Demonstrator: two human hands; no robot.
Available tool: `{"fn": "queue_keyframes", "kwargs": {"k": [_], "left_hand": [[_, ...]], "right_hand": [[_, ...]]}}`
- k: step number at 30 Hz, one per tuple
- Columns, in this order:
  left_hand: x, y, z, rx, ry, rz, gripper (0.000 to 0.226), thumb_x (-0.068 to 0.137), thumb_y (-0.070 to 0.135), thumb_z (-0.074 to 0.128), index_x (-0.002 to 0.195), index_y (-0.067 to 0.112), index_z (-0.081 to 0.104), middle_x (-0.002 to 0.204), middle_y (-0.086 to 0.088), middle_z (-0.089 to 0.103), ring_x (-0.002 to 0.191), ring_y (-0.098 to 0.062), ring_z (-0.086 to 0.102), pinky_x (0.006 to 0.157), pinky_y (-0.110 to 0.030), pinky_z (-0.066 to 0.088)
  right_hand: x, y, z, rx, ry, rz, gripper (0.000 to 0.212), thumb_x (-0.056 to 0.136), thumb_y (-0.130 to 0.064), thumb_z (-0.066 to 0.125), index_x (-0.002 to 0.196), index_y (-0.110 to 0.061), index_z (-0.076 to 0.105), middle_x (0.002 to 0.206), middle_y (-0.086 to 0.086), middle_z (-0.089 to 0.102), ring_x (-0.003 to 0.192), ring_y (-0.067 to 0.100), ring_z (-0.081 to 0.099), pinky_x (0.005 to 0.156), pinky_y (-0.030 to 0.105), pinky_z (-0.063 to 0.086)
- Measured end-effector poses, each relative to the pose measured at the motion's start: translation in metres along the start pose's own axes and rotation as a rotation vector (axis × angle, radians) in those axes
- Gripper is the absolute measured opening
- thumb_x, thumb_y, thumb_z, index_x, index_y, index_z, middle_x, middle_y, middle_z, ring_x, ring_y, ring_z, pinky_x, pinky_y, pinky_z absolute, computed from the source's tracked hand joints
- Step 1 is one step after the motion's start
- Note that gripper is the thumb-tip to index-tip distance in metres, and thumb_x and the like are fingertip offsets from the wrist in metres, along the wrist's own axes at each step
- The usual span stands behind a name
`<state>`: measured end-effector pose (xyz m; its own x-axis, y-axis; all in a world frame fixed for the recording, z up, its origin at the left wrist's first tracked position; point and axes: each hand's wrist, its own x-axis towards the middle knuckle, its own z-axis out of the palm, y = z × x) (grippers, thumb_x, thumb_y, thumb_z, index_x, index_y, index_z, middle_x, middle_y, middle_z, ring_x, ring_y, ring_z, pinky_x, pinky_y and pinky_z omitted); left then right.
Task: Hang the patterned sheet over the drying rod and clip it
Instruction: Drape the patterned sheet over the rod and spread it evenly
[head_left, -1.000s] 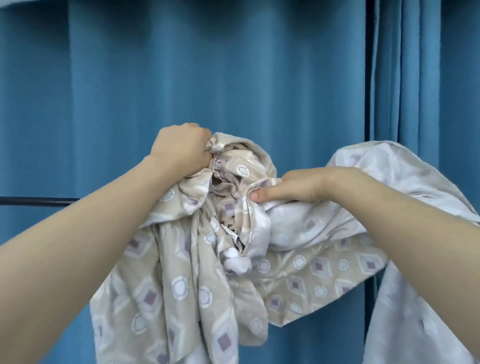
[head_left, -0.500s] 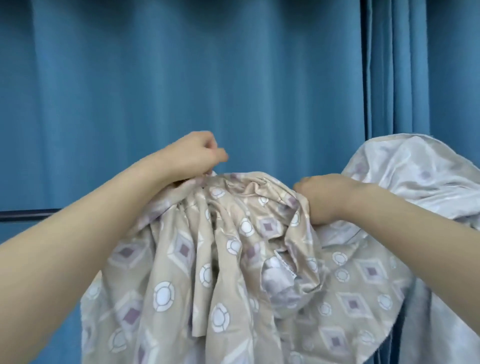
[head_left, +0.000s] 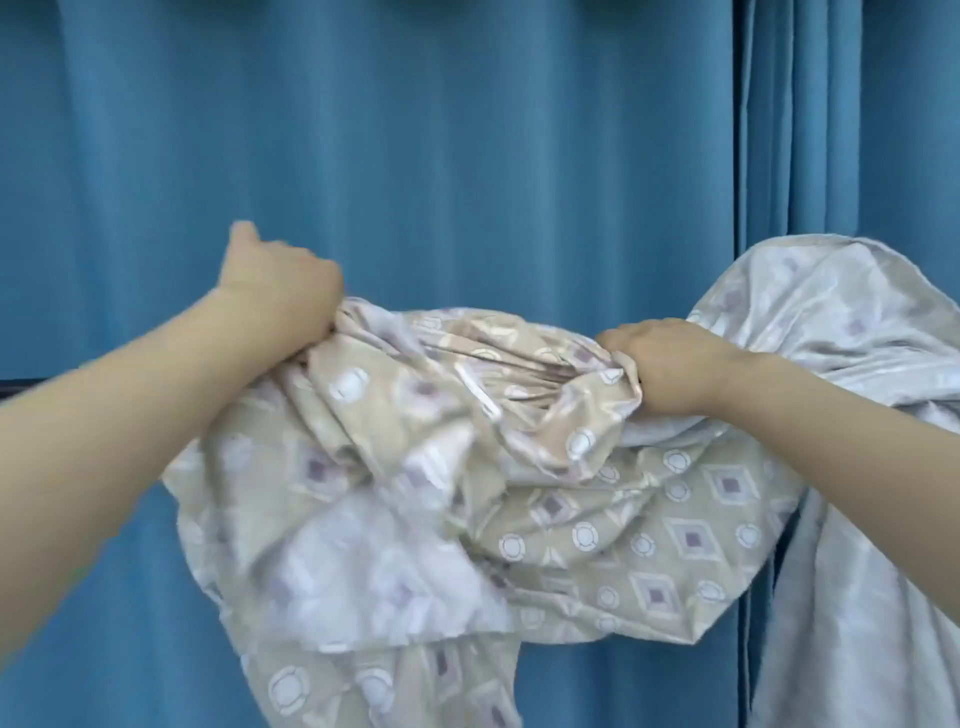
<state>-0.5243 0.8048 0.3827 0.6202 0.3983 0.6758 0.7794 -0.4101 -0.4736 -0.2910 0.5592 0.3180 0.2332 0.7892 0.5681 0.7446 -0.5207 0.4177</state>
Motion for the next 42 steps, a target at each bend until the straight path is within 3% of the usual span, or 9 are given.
{"fn": "queue_keyframes", "kwargs": {"k": [4,10,19,25,28,31,35,39,42], "left_hand": [[0.017,0.009,-0.025,0.14,-0.301,-0.106,0.045,0.095,0.05,0.041,0.133,0.027,0.051,0.141,0.003,0.05,0.136,-0.028,0.04,0.112,-0.053,0.024],[0.015,0.098,-0.078,-0.826,-0.268,0.452,0.015,0.086,0.026,0.051,0.101,0.023,0.056,0.102,0.001,0.063,0.092,-0.023,0.059,0.082,-0.036,0.049],[0.026,0.145,-0.04,-0.848,-0.287,0.692,0.02,0.086,0.042,0.052,0.092,0.023,0.055,0.106,0.003,0.055,0.109,-0.018,0.05,0.096,-0.038,0.041],[0.024,0.162,-0.064,-1.189,-0.379,0.673,0.038,0.081,0.062,0.059,0.11,0.039,0.05,0.109,0.014,0.061,0.099,-0.009,0.06,0.094,-0.038,0.048],[0.024,0.205,-0.084,-1.082,-0.221,0.674,0.037,0.089,0.06,0.048,0.116,0.034,0.051,0.118,0.009,0.059,0.105,-0.015,0.056,0.096,-0.04,0.045],[0.024,0.235,-0.108,-1.082,-0.1,0.683,0.046,0.091,0.054,0.047,0.131,0.033,0.043,0.127,0.002,0.055,0.116,-0.024,0.05,0.1,-0.043,0.042],[0.026,0.254,-0.134,-1.014,0.06,0.743,0.033,0.089,0.038,0.043,0.119,0.031,0.055,0.123,0.003,0.054,0.119,-0.023,0.044,0.1,-0.044,0.041],[0.027,0.263,-0.147,-1.191,-0.207,0.805,0.044,0.076,0.053,0.054,0.115,0.034,0.048,0.109,0.01,0.057,0.098,-0.014,0.057,0.089,-0.039,0.047],[0.029,0.278,-0.158,-1.142,-0.026,0.959,0.056,0.072,0.054,0.06,0.124,0.04,0.045,0.119,0.015,0.05,0.105,-0.011,0.054,0.092,-0.034,0.045]], "right_hand": [[0.006,-0.005,0.002,-0.009,-0.014,-0.033,0.027,0.089,-0.048,0.048,0.098,-0.022,0.048,0.103,-0.002,0.059,0.097,0.023,0.06,0.078,0.035,0.043],[-0.008,0.018,0.005,-0.028,-0.036,0.039,0.025,0.094,-0.041,0.045,0.111,-0.024,0.05,0.109,-0.002,0.056,0.103,0.024,0.053,0.08,0.035,0.035],[-0.068,0.051,-0.061,-0.25,0.263,-0.197,0.009,0.066,-0.015,0.049,0.059,-0.017,0.044,0.054,0.002,0.049,0.049,0.026,0.049,0.05,0.026,0.03],[-0.112,0.042,-0.062,0.066,-0.856,0.419,0.053,0.063,-0.068,0.066,0.096,-0.026,0.067,0.1,-0.004,0.067,0.093,0.02,0.064,0.086,0.037,0.053],[-0.127,0.043,-0.044,0.301,-1.273,0.516,0.052,0.066,-0.05,0.082,0.106,-0.02,0.066,0.103,0.002,0.062,0.089,0.019,0.062,0.083,0.034,0.052],[-0.133,0.068,-0.074,0.462,-1.028,0.591,0.021,0.074,-0.024,0.078,0.09,-0.017,0.067,0.094,0.007,0.067,0.077,0.017,0.063,0.075,0.033,0.054],[-0.137,0.107,-0.104,0.396,-0.309,0.791,0.043,0.085,-0.05,0.065,0.105,-0.012,0.062,0.1,0.007,0.07,0.085,0.022,0.064,0.081,0.038,0.054],[-0.143,0.104,-0.067,0.166,-0.578,0.941,0.101,0.069,-0.081,0.057,0.142,-0.017,0.029,0.133,0.001,0.052,0.119,0.027,0.051,0.097,0.041,0.043],[-0.143,0.101,-0.053,0.099,-0.679,0.916,0.071,0.08,-0.069,0.054,0.126,-0.015,0.049,0.115,0.001,0.057,0.104,0.025,0.055,0.087,0.033,0.044]]}}
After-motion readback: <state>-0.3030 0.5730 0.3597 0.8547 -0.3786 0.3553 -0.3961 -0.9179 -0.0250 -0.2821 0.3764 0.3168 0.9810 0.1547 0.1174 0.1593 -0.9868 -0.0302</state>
